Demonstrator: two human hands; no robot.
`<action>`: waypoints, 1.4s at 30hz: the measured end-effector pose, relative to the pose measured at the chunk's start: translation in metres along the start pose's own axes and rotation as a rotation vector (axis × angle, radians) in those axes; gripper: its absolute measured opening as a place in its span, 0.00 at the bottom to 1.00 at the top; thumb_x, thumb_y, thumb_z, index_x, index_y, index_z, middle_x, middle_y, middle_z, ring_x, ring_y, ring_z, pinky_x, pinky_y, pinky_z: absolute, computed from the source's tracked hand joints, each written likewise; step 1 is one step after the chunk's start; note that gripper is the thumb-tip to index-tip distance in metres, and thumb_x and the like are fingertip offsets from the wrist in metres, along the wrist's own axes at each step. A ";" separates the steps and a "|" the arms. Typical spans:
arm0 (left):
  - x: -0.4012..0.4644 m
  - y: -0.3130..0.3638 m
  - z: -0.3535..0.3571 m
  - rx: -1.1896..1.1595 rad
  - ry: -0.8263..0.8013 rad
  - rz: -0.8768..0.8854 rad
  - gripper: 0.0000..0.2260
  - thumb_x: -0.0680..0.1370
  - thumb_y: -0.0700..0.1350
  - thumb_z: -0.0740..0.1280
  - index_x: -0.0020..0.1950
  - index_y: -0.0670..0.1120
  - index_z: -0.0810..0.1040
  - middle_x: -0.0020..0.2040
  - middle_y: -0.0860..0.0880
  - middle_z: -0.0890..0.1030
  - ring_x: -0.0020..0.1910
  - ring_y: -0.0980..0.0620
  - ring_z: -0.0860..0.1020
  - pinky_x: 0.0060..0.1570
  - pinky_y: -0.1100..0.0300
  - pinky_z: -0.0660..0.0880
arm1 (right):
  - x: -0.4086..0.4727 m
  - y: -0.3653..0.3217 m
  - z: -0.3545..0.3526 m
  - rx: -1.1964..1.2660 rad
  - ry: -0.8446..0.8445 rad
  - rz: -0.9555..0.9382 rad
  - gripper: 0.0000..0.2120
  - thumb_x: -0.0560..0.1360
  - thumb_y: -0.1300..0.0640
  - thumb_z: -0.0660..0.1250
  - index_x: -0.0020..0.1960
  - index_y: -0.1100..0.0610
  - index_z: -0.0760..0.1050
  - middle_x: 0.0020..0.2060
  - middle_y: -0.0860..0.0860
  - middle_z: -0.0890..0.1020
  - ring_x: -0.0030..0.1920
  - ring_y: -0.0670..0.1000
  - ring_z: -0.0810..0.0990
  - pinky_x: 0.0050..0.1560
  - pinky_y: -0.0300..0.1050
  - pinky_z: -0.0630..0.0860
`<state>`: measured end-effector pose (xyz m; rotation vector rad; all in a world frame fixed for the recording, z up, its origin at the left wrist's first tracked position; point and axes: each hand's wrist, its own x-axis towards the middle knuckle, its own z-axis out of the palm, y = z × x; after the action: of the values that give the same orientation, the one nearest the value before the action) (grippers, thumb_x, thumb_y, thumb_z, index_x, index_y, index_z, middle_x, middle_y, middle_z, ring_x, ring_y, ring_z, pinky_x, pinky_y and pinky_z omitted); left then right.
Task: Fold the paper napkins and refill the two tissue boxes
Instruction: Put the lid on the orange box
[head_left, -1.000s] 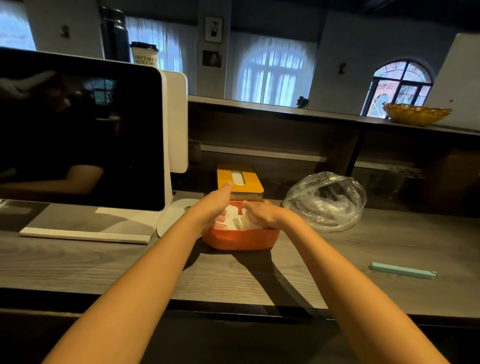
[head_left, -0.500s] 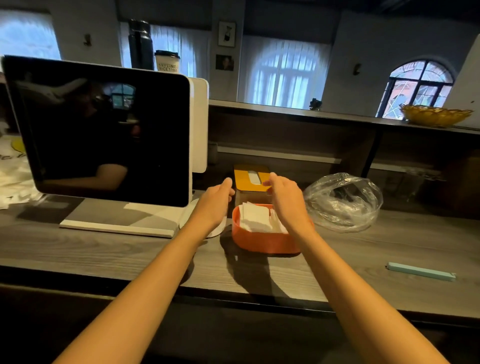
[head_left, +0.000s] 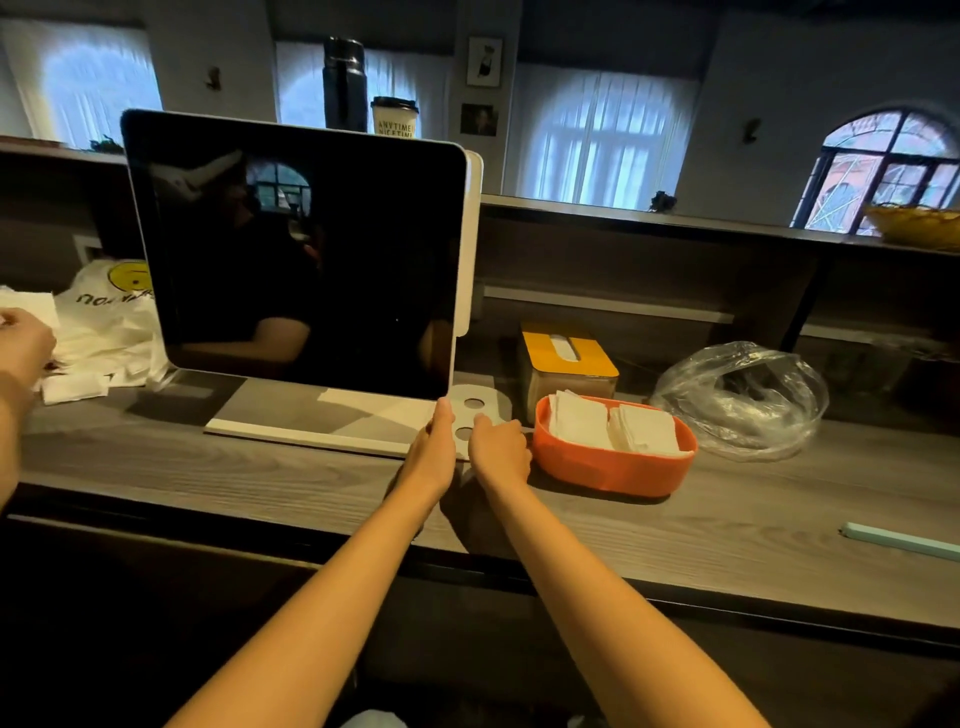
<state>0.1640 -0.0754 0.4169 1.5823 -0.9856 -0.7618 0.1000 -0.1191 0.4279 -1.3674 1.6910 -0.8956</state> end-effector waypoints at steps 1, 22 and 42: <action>0.003 0.001 0.001 -0.008 0.014 -0.031 0.29 0.84 0.62 0.44 0.76 0.48 0.69 0.76 0.42 0.69 0.74 0.42 0.67 0.72 0.46 0.64 | 0.004 -0.005 0.000 -0.034 0.004 0.042 0.26 0.82 0.46 0.56 0.75 0.60 0.62 0.71 0.57 0.70 0.69 0.59 0.70 0.64 0.52 0.70; -0.015 0.001 -0.009 -0.138 -0.044 0.011 0.33 0.73 0.68 0.59 0.70 0.48 0.71 0.59 0.46 0.81 0.55 0.47 0.79 0.53 0.49 0.80 | -0.053 0.012 -0.070 0.438 0.117 -0.271 0.13 0.79 0.62 0.66 0.62 0.53 0.78 0.52 0.49 0.81 0.52 0.49 0.81 0.45 0.47 0.84; -0.006 0.105 0.084 -0.230 -0.111 0.072 0.12 0.83 0.43 0.60 0.65 0.48 0.76 0.55 0.47 0.80 0.54 0.45 0.81 0.53 0.47 0.80 | 0.032 0.026 -0.240 0.650 0.103 -0.118 0.15 0.77 0.66 0.69 0.63 0.60 0.79 0.56 0.55 0.82 0.56 0.52 0.81 0.56 0.43 0.79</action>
<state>0.0667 -0.1170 0.4998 1.3112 -0.9919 -0.8872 -0.1289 -0.1334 0.5103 -0.9870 1.2276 -1.4470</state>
